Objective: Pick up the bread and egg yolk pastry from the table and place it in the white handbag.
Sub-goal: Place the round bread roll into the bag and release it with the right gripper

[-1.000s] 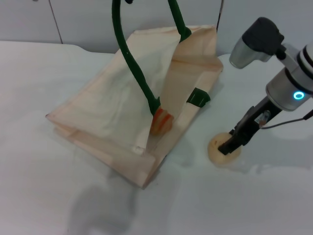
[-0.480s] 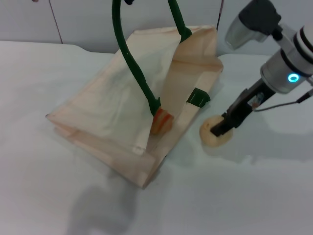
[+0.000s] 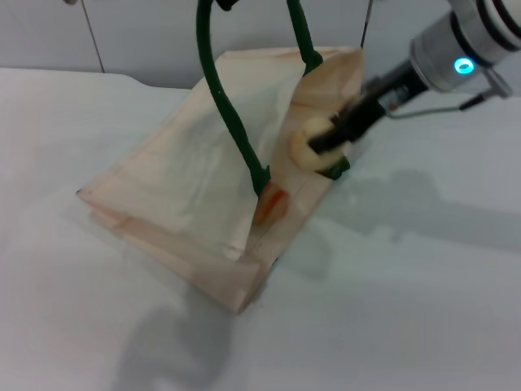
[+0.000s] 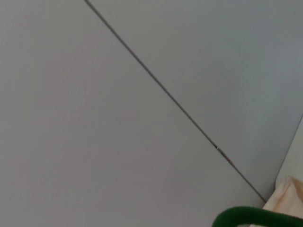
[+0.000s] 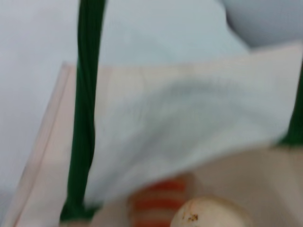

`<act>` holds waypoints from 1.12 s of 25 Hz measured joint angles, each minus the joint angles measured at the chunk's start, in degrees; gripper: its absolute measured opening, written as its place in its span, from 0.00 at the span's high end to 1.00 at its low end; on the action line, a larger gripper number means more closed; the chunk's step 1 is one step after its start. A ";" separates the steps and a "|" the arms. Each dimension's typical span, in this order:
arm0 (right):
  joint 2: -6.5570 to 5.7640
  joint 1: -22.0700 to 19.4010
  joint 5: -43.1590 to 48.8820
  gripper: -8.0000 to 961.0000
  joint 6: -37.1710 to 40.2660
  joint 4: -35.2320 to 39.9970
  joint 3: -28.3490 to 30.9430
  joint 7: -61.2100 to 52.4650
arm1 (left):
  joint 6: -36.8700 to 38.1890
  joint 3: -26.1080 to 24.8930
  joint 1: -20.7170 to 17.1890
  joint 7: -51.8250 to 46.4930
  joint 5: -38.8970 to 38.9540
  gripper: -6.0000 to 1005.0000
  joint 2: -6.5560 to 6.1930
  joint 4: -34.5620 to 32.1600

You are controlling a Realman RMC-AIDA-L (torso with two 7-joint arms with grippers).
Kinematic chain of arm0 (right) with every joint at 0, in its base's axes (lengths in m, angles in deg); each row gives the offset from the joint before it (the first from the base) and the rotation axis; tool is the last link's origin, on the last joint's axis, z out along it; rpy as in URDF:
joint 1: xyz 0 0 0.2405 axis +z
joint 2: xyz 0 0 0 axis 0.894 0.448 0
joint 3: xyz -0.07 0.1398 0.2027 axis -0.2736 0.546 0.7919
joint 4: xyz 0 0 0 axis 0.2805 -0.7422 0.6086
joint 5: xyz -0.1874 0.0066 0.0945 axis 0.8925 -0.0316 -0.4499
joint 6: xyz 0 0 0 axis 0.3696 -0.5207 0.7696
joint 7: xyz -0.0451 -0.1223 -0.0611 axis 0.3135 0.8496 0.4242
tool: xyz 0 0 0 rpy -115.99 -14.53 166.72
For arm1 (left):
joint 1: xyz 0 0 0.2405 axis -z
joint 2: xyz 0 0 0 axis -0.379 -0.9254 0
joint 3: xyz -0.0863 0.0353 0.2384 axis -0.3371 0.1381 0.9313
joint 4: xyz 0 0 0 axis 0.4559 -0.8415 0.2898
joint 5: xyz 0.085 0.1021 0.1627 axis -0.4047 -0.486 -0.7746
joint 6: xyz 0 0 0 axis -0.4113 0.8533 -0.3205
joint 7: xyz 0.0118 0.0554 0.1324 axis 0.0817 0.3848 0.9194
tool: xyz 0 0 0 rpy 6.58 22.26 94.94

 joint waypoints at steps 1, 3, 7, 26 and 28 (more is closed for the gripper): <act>-0.01 0.17 -1.07 0.53 -0.82 0.02 -0.01 0.37 | 0.05 0.21 0.24 -0.05 0.20 0.87 0.01 0.01; -0.02 0.33 -3.04 0.53 -2.57 0.23 -0.02 1.21 | 0.27 0.74 0.65 -0.20 0.50 0.87 0.01 0.02; -0.01 0.12 -6.53 0.54 -4.97 0.83 -0.02 3.15 | 0.76 2.23 1.35 -0.42 0.58 0.87 0.02 -0.04; -0.04 -3.75 -7.29 0.55 -18.48 9.67 0.04 4.48 | 0.18 3.75 0.10 -1.92 0.46 0.87 0.07 -4.60; -0.04 -3.77 -7.36 0.56 -19.60 10.76 0.25 5.14 | 0.16 3.78 0.10 -1.92 0.50 0.87 0.07 -4.62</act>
